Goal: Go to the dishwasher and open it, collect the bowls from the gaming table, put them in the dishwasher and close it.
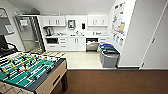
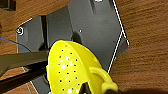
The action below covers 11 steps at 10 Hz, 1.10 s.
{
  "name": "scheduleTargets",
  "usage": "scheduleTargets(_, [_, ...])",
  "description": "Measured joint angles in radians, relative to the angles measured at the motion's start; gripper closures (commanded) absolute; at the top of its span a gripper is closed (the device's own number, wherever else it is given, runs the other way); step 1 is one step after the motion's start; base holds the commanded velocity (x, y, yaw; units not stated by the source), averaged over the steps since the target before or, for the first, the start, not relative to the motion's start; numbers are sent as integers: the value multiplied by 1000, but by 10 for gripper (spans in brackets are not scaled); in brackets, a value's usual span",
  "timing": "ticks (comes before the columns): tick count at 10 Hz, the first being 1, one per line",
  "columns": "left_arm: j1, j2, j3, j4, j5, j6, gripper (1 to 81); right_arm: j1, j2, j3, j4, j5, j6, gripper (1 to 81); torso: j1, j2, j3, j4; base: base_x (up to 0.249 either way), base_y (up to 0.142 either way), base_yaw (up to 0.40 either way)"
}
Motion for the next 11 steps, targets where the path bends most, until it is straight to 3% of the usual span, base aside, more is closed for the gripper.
scheduleTargets(11, [3,1,2,0,0,0,811,0,2,-1,-1,0,0,811,-1,0,0,0,166,0,0])
